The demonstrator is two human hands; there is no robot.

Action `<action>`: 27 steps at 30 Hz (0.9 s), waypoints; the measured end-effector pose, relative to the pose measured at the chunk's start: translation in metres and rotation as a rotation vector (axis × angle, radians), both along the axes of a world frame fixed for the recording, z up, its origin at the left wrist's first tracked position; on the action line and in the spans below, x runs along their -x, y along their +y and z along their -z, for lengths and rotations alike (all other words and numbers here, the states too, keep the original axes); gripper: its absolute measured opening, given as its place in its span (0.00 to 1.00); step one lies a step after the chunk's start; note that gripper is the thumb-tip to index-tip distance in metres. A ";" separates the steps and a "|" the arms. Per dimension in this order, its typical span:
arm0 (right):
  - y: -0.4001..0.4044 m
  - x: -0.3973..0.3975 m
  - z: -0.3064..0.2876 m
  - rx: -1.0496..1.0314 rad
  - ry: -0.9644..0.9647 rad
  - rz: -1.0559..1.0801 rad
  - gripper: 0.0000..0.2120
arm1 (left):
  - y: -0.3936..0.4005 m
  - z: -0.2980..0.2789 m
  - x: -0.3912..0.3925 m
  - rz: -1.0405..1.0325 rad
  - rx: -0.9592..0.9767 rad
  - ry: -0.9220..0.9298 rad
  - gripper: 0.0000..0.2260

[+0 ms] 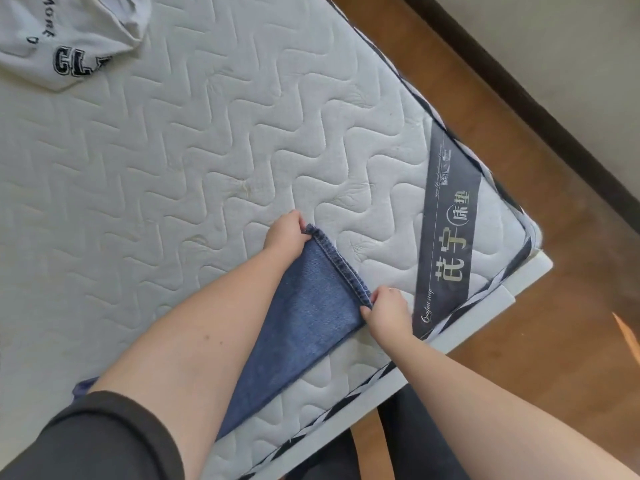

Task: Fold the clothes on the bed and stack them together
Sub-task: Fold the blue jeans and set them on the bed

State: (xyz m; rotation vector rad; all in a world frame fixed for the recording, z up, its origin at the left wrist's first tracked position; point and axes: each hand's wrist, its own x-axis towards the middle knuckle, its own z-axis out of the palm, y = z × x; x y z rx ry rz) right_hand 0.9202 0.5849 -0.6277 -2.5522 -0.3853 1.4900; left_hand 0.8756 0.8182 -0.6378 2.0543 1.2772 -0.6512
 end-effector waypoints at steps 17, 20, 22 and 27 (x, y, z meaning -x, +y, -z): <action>-0.006 -0.023 0.015 0.072 0.131 -0.015 0.15 | 0.003 0.007 0.007 0.060 0.109 0.009 0.14; -0.009 -0.029 0.015 0.053 0.102 -0.007 0.13 | 0.000 0.008 0.000 0.049 0.114 -0.060 0.11; -0.013 -0.032 0.014 0.059 0.043 0.030 0.11 | -0.005 0.010 -0.008 0.036 0.084 -0.082 0.14; -0.022 -0.035 0.007 0.091 -0.074 0.026 0.16 | -0.015 0.007 -0.013 0.005 -0.018 -0.141 0.18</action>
